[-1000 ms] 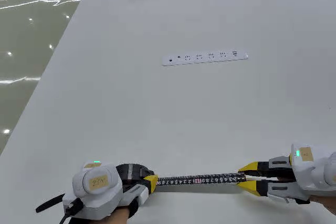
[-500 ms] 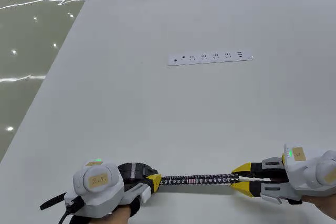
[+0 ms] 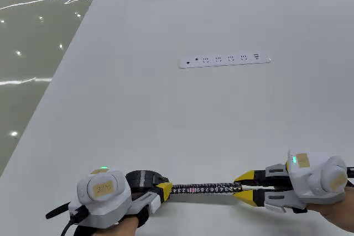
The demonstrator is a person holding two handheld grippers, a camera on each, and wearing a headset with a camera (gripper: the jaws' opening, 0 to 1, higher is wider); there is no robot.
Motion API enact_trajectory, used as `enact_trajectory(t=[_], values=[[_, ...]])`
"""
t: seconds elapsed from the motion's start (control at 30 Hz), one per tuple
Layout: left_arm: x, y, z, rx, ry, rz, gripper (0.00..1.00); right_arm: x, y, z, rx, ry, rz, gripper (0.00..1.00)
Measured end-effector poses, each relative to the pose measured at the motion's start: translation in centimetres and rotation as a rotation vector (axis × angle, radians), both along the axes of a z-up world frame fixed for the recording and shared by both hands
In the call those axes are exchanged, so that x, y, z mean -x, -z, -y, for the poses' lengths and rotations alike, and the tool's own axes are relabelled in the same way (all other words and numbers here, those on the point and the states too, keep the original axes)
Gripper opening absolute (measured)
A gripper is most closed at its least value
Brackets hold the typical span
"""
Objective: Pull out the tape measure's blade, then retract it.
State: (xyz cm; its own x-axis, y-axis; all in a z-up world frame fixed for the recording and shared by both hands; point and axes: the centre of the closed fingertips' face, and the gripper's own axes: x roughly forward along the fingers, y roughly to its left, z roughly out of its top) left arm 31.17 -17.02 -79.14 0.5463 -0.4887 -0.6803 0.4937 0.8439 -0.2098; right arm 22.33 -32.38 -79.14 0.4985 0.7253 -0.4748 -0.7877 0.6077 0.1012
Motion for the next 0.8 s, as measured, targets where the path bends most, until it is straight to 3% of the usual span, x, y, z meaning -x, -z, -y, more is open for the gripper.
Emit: enact_trajectory(t=[0.8], values=[[-0.1,-0.2,-0.2,0.056,-0.012,-0.031,0.61,-2.4,-0.4,-5.0,-0.054,-0.043,0.004,0.12]])
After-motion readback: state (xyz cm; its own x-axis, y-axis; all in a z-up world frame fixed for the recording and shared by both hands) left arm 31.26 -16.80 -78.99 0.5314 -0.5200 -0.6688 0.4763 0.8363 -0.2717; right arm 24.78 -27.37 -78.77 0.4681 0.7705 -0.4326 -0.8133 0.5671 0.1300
